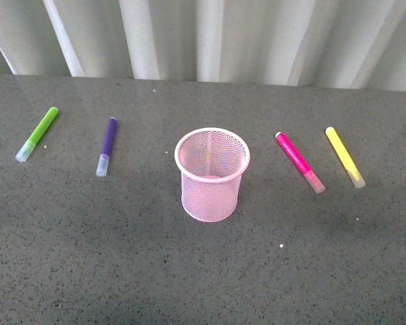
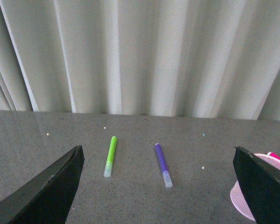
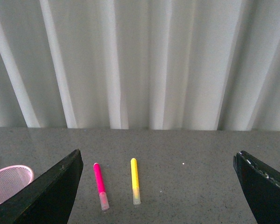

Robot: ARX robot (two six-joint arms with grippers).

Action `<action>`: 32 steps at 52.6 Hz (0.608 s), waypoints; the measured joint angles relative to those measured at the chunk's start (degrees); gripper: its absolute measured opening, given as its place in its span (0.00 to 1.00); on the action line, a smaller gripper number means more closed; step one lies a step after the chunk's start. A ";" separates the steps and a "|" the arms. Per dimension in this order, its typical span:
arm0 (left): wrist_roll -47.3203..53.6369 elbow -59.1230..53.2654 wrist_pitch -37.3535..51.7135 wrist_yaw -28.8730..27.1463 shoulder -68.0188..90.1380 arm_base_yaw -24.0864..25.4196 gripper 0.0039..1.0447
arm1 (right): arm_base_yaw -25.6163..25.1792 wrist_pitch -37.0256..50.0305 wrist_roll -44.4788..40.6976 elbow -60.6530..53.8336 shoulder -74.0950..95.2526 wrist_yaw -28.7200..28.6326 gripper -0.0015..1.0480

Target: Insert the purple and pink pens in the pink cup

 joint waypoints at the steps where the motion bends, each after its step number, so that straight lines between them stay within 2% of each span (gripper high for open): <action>1: 0.00 0.00 0.00 0.00 0.00 0.00 0.94 | 0.00 0.00 0.00 0.00 0.00 0.00 0.93; 32: 0.00 0.00 0.00 -0.02 0.00 0.00 0.94 | 0.00 0.00 0.00 0.00 0.00 0.00 0.93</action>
